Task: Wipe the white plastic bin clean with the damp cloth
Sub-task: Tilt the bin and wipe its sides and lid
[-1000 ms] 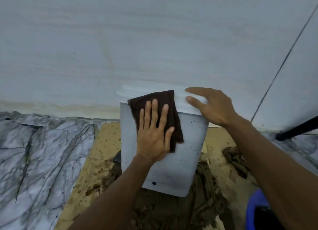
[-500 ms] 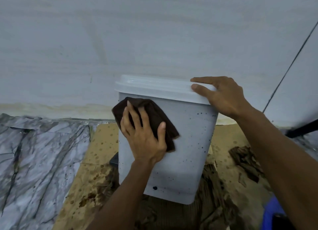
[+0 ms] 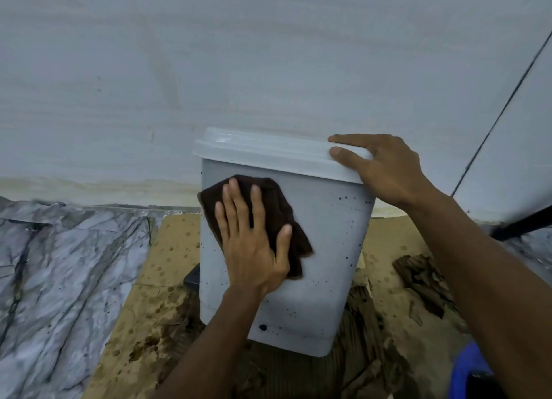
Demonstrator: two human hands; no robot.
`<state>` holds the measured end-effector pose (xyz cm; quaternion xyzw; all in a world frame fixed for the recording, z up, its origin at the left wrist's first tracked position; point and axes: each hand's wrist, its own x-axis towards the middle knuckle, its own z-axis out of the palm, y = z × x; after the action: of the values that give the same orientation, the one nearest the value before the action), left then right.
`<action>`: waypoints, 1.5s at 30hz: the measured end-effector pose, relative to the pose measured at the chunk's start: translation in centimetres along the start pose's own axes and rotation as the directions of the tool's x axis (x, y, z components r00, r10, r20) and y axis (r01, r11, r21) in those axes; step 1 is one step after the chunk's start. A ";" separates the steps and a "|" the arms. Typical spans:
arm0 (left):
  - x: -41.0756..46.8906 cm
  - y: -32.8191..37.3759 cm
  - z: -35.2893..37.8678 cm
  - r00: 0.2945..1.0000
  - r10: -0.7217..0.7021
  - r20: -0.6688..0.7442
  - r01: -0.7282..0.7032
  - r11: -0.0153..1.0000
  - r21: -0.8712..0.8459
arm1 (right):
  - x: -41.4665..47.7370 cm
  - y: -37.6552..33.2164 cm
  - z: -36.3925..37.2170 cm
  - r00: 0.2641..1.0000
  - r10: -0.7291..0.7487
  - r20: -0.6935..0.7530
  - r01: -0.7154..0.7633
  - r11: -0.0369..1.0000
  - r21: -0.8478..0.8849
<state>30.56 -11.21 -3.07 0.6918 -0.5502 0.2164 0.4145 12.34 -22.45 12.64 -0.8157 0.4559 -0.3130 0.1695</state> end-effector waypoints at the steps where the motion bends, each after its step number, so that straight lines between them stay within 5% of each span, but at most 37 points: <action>1: 0.5 0.4 0.0 1.000 -0.013 0.002 0.013 1.000 0.011 | 0.0 0.0 0.0 1.000 -0.001 -0.001 0.001 1.000 -0.003; 5: 1.4 3.7 0.9 0.997 0.063 0.053 -0.065 0.997 0.035 | 0.1 0.2 0.1 1.000 0.005 -0.002 -0.005 1.000 -0.003; 10: -2.6 4.0 1.3 0.914 0.365 0.175 -0.366 0.930 -0.028 | -0.1 0.4 -0.2 1.000 0.006 -0.002 -0.006 1.000 0.009; 16: -2.2 1.7 1.0 0.997 0.058 0.059 -0.059 0.998 0.027 | -0.1 -0.1 0.2 1.000 0.001 -0.019 -0.001 1.000 -0.017; 20: -0.2 6.2 1.8 0.984 0.165 0.060 -0.164 0.986 -0.023 | -0.5 0.0 0.0 0.999 -0.036 -0.008 0.036 0.998 -0.042; 29: -3.6 2.6 1.2 0.729 0.646 0.225 -0.661 0.750 -0.011 | -1.4 0.6 -0.7 0.995 -0.104 0.005 0.105 0.994 -0.040; 33: -2.5 1.8 0.9 0.898 0.406 0.167 -0.413 0.911 0.005 | -1.3 0.2 -0.4 0.992 -0.129 -0.001 0.128 0.991 -0.039; 36: -1.1 5.4 1.6 0.932 0.332 0.143 -0.332 0.943 -0.021 | -1.3 0.3 -0.2 0.988 -0.150 -0.023 0.149 0.988 -0.039; 39: -2.1 6.7 2.4 0.868 0.455 0.196 -0.457 0.888 -0.037 | -1.3 0.4 -0.2 0.990 -0.142 -0.026 0.142 0.990 -0.001; 45: -10.0 0.6 1.2 0.595 0.710 0.376 -0.753 0.656 -0.050 | -1.2 0.6 0.0 0.993 -0.106 -0.051 0.110 0.991 0.083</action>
<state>26.76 -6.42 -11.12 0.4543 -0.8386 0.2665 0.1393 11.48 -21.77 11.91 -0.8237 0.4012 -0.3597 0.1765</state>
